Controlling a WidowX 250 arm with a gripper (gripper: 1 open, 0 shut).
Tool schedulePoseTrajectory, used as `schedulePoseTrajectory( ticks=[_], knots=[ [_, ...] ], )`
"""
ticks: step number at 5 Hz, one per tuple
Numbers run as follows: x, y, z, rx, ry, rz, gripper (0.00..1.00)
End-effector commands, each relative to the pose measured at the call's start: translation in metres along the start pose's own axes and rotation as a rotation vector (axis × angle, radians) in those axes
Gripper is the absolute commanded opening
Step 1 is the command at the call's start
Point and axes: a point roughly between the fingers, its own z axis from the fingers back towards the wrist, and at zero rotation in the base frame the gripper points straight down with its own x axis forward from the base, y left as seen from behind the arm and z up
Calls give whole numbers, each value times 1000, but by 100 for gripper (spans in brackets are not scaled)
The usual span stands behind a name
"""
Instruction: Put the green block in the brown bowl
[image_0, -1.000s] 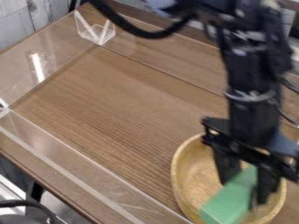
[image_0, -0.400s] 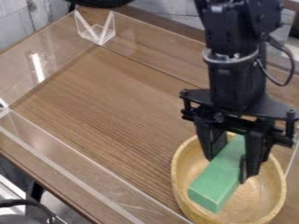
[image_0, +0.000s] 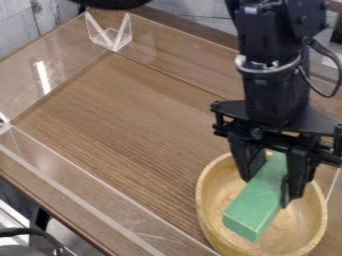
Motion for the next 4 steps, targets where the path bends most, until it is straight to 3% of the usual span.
schedulePoseTrajectory(
  ticks=[1, 2, 3, 4],
  knots=[
    [3, -5, 1, -11, -38, -24, 0],
    [4, -3, -1, -12, -43, -22, 0],
    [8, 1, 0, -14, -47, -15, 100],
    [14, 5, 1, -15, -50, -8, 100]
  ],
)
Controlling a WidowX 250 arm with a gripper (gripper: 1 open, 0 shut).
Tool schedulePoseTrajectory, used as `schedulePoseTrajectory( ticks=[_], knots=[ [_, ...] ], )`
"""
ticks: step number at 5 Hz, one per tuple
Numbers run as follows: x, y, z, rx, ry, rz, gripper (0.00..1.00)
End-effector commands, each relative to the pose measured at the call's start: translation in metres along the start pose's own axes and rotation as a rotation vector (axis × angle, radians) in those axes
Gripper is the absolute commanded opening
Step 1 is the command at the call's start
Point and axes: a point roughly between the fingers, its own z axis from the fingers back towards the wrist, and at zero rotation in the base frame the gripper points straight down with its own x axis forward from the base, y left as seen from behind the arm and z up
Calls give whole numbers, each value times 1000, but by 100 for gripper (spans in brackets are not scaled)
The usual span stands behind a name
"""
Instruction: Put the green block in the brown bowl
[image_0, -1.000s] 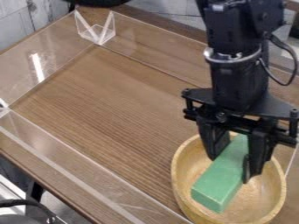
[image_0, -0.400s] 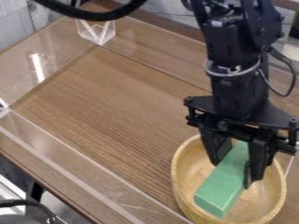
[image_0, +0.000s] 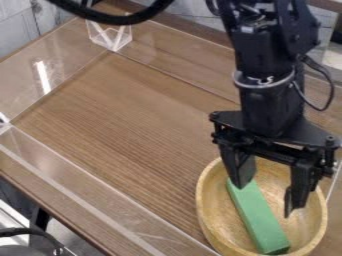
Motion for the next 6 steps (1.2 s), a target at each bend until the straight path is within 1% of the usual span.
schedulePoseTrajectory(
  ticks=[1, 3, 6],
  knots=[
    [16, -2, 13, -16, -53, -4, 100],
    [29, 4, 15, -16, -64, 6, 100],
    [43, 12, 11, -16, -78, 24, 100]
  ],
)
